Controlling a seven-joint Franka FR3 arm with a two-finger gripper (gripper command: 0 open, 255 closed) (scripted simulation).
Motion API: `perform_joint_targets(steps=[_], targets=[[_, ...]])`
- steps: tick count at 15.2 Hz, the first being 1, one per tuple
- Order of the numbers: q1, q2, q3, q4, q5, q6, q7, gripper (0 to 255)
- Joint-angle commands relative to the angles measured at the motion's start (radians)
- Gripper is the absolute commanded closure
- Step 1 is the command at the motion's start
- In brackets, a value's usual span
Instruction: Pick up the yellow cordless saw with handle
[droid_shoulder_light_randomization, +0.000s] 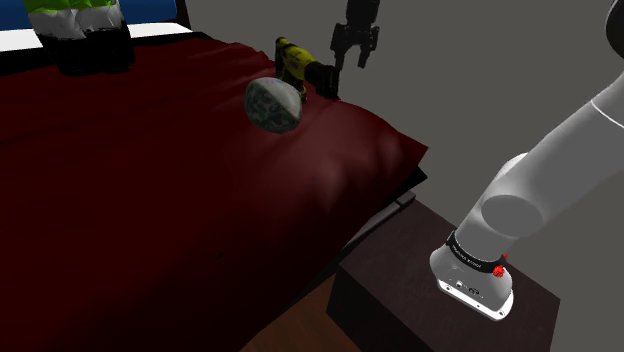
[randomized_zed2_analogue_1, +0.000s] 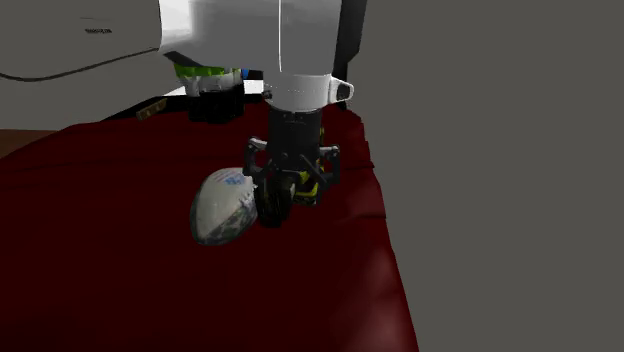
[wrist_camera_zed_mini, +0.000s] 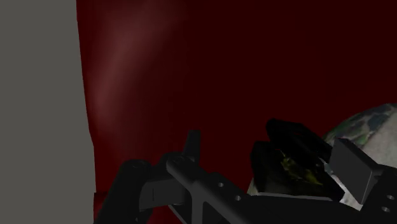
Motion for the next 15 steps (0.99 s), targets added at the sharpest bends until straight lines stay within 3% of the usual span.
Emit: perform_joint_targets(steps=[1,6,15], targets=[[0.001,0.090,0.004,0.102,0.000,-0.019,0.020,0],[0.000,0.315,0.004,0.375,-0.002,-0.086,0.053,0],[0.001,0.290,0.005,0.240,-0.002,0.024,0.045,0]])
